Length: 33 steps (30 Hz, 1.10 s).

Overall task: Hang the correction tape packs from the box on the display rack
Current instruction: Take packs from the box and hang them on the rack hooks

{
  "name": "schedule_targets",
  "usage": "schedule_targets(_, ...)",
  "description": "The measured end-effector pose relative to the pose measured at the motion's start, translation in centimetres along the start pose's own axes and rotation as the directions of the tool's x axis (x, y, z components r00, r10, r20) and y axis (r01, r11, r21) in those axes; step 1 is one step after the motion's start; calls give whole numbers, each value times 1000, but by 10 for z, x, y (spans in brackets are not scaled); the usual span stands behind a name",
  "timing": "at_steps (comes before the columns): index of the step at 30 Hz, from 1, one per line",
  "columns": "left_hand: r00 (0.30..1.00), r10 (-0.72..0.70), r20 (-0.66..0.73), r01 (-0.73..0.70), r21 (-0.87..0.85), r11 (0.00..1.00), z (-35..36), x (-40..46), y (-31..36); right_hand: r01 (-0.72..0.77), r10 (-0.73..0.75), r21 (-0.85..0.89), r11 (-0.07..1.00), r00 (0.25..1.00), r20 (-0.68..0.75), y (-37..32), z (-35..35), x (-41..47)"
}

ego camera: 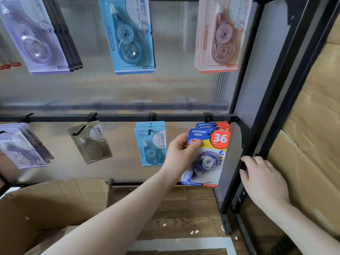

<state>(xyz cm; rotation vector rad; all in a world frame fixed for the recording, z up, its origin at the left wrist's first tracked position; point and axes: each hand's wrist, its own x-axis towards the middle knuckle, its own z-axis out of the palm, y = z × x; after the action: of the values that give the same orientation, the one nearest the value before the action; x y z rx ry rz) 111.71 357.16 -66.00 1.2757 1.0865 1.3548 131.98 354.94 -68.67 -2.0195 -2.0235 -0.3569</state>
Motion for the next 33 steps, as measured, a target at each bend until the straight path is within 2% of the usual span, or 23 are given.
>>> schedule_targets(14, 998, -1, -64, 7, 96, 995, 33, 21, -16, -20, 19, 4, 1000, 999, 35, 12, 3, -5)
schedule_targets(18, 991, 26, -131, -1, 189, 982, 41, 23, -19, -32, 32, 7, 999, 998, 54, 15, 8, -6)
schedule_targets(33, 981, 45, -190, 19, 323, 946, 45, 42, -27, 25, -25, 3, 1000, 998, 63, 16, 9, -6)
